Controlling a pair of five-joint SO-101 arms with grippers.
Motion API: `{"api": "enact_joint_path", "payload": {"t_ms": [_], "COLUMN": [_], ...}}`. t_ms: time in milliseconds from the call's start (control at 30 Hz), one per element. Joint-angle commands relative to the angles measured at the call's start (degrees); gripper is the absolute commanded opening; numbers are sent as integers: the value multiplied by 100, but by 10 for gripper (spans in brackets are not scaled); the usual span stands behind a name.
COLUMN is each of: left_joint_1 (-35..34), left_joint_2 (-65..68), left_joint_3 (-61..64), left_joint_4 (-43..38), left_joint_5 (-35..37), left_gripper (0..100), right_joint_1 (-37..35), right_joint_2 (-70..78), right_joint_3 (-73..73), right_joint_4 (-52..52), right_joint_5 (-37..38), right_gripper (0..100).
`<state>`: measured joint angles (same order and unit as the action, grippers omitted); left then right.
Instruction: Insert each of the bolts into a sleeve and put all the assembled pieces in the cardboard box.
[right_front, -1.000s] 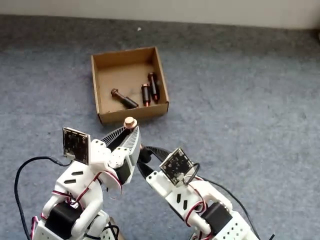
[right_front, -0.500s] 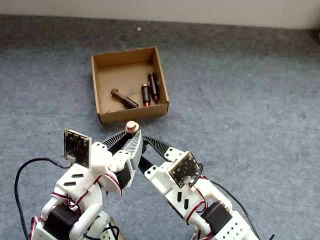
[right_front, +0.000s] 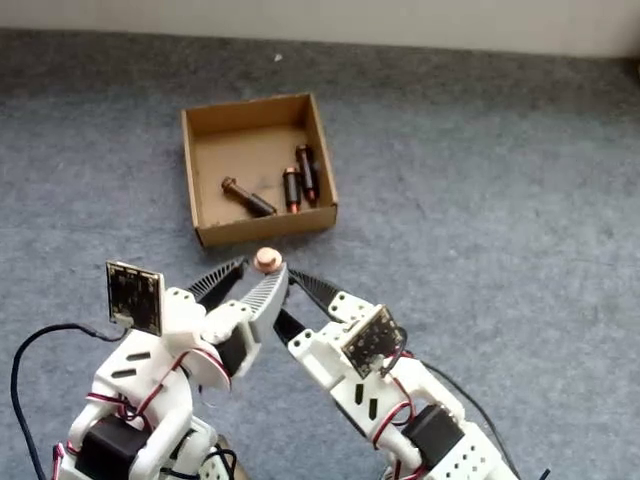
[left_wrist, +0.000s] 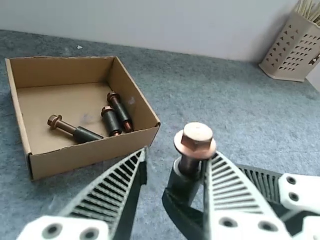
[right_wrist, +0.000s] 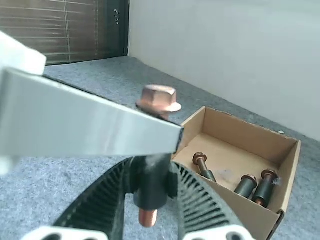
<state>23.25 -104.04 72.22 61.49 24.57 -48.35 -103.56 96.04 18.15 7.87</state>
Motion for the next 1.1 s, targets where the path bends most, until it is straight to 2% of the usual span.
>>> {"api": "enact_joint_path", "payload": {"t_ms": [0,233,400,500,700,1067], "left_joint_1": [-13,-13,-31,-374,-1103,-1842], "left_joint_2": [13,13,13,13,13,22], "left_joint_3": [-119,-242,-567,-673,-664,-444], "left_joint_4": [246,308,607,624,598,633], "left_joint_5": [-62,-62,-62,-35,-26,-176], "left_gripper": [204,204,204,204,204,206], "right_joint_1": [136,629,637,708,1156,1490], "right_joint_2": [-145,-119,-119,-110,-110,-110], "right_joint_3": [681,681,681,681,681,681], "right_joint_4": [-66,66,295,303,418,418], "right_joint_5": [26,18,9,-26,-879,-914], "right_gripper": [5,5,5,5,5,5]}}
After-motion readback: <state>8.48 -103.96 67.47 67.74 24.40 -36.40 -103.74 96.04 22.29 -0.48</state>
